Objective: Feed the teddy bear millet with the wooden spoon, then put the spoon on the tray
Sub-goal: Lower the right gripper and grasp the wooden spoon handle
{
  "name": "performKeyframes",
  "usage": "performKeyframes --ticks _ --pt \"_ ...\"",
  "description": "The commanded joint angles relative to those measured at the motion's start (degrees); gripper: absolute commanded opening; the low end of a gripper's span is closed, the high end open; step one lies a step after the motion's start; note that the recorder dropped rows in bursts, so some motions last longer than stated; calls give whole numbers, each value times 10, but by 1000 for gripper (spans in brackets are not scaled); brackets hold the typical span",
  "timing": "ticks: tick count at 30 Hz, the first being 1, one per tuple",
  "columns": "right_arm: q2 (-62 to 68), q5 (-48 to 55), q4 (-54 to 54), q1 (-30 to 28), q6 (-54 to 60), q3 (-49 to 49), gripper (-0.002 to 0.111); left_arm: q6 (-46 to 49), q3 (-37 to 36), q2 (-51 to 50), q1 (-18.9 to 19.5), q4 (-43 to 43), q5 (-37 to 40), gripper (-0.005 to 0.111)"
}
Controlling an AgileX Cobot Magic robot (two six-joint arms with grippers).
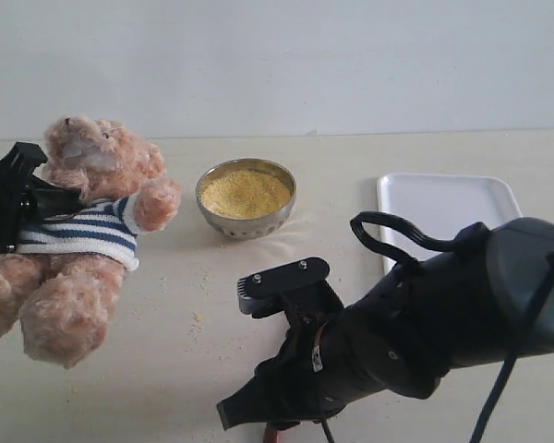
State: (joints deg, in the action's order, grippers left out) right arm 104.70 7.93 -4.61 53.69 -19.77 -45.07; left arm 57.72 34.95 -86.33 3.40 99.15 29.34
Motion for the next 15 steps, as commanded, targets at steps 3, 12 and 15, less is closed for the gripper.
performKeyframes --ticks 3,12,15 --pt "5 56 104 0 -104 4 35 -2 4 2 0 8 14 5" --pt "-23 144 267 -24 -233 4 35 -2 4 2 0 8 18 5" --pt "-24 166 280 -35 -232 4 35 -2 4 2 0 8 18 5"
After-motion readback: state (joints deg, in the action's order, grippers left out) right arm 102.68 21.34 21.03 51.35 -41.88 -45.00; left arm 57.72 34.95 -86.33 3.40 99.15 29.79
